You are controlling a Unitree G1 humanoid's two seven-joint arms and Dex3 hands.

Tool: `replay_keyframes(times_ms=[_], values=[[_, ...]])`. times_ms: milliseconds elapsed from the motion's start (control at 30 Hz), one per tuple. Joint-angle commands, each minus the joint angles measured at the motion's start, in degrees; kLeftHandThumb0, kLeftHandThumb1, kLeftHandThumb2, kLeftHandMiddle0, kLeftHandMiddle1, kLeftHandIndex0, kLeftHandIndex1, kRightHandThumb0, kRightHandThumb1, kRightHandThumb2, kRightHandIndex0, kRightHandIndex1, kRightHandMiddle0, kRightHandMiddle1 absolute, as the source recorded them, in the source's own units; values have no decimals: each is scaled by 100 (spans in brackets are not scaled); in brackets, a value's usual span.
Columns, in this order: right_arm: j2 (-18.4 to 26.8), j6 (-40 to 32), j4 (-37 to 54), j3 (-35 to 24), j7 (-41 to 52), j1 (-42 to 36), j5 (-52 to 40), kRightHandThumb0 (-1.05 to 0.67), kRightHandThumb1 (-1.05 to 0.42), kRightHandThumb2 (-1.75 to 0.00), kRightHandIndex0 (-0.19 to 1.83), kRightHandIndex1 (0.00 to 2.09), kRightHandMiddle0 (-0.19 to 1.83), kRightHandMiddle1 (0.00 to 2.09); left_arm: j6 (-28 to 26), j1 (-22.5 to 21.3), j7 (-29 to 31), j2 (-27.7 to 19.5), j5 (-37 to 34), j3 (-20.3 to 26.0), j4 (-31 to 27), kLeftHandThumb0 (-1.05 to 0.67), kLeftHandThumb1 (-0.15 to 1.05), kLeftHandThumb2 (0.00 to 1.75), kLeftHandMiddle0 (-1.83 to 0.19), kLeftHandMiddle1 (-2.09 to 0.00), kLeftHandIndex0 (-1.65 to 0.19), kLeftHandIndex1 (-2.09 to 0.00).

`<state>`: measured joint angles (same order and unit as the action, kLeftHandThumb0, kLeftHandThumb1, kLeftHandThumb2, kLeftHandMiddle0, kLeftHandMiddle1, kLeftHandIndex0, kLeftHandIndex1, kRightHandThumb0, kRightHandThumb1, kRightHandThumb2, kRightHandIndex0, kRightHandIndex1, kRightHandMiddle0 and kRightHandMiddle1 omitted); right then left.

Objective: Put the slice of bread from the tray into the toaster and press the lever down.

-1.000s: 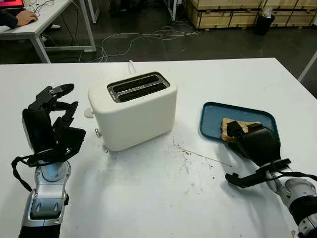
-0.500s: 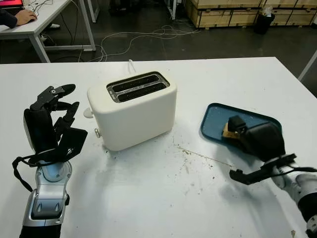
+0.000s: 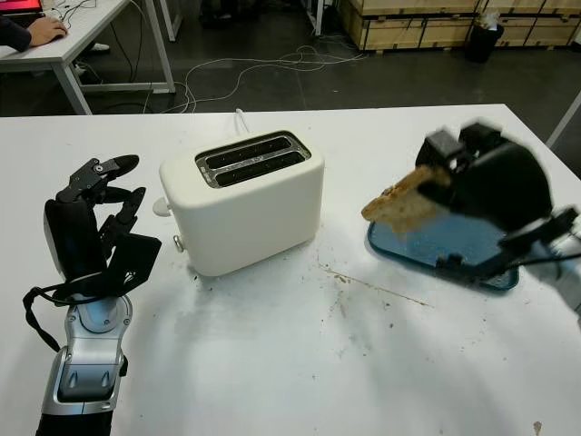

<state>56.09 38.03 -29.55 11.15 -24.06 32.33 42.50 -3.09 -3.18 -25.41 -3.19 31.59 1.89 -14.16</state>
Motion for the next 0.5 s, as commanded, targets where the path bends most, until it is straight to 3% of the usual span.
replay_keyframes(times_ms=[0,233,333,467], values=[[-108,344,-364,-39,373,563,-360,-49,-92,-51,3,175,0,175,-27,12,5,0,51,-8,-44,-11,92,4,-69,-107,-83,-41],[-715,910,-1760,-32,2549,2329,-1706,-50,-92,-42,35,175,21,175,26,8,-17,29,-15,-3,-42,-9,92,4,-70,-108,-83,-41],[-993,667,-2031,-68,3584,3065,-2175,-50,-92,-39,46,175,31,175,-40,-2,3,49,1,0,-77,-10,92,4,-69,-109,-83,-41],[-1470,246,-2287,-173,4645,3891,-2733,-36,-92,-29,65,175,46,175,14,-19,3,30,-15,3,-41,-8,92,3,-68,-110,-84,-41]])
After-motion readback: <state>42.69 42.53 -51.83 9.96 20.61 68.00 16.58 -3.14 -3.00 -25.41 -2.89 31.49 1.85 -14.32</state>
